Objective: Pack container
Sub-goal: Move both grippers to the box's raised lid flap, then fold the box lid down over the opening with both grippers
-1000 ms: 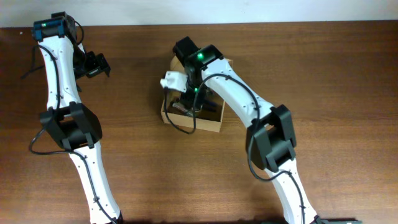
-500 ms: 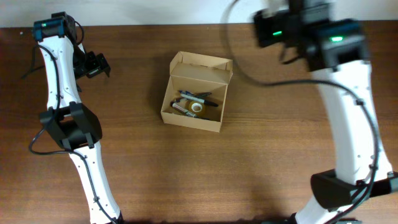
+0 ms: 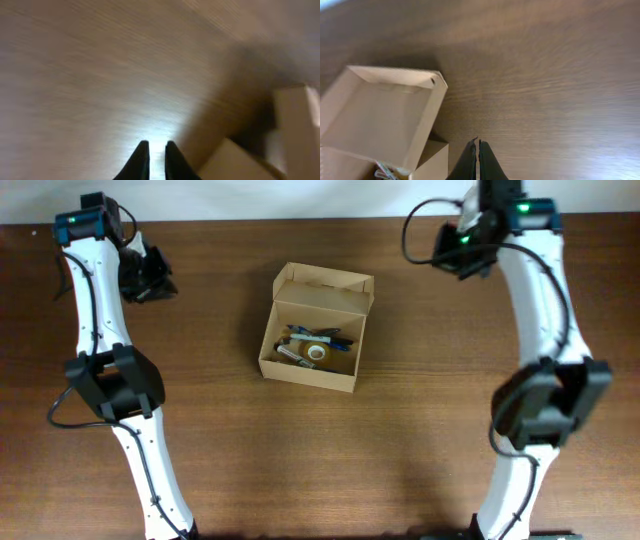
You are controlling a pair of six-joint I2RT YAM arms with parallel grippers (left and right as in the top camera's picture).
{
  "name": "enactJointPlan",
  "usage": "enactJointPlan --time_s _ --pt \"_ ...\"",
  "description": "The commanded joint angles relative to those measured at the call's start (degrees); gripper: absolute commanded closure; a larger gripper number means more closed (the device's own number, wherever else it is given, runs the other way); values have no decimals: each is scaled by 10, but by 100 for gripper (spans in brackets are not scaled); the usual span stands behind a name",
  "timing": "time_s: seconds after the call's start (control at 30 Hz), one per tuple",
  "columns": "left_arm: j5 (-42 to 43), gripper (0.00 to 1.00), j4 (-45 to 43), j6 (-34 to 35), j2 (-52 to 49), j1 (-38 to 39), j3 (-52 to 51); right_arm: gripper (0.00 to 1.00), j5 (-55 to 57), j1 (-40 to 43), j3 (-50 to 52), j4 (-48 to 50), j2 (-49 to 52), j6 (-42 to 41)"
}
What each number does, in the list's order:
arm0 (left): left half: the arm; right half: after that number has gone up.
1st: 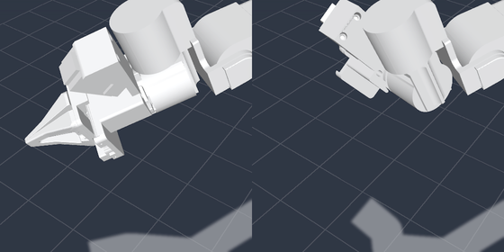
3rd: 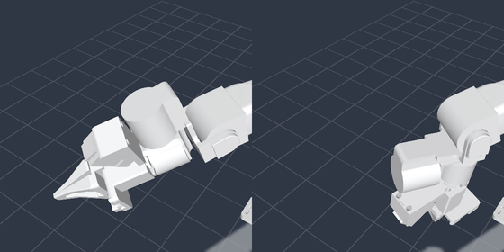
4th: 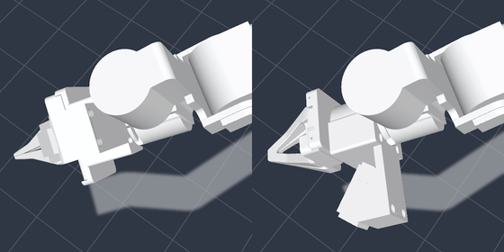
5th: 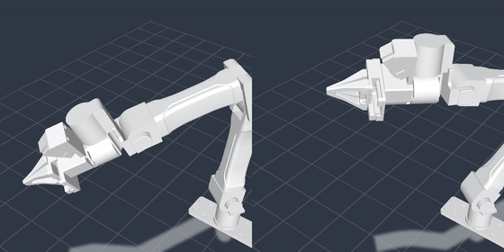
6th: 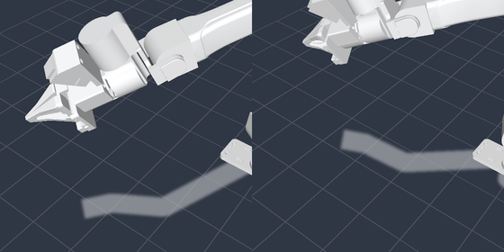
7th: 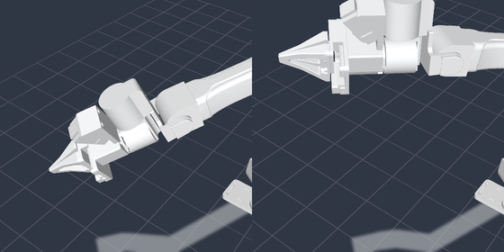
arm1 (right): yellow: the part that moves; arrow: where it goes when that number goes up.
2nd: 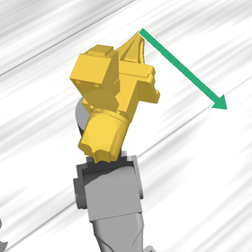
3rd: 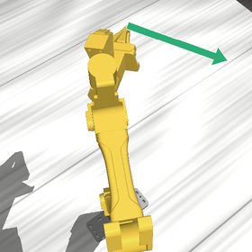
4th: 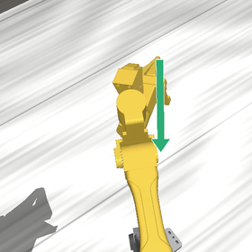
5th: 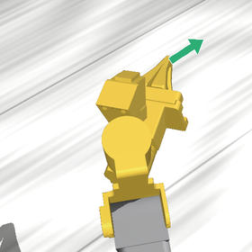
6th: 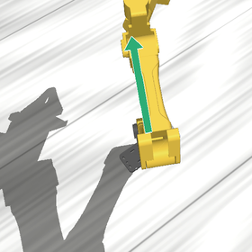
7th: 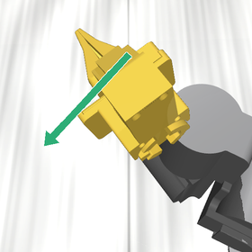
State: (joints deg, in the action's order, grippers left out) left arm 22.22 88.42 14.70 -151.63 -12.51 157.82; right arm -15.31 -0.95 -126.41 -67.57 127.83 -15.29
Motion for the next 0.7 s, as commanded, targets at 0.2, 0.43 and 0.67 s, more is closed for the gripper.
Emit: enactJointPlan --time_s 0.2,0.43,0.67 --pt "77 98 -10 -45 -9 86 -3 96 -100 -24 6 23 137 -39" --pt "93 98 -14 -45 -49 131 -3 96 -105 -47 11 45 161 -36" --pt "183 98 -28 -45 -110 136 -3 96 -150 -65 12 78 161 -36"
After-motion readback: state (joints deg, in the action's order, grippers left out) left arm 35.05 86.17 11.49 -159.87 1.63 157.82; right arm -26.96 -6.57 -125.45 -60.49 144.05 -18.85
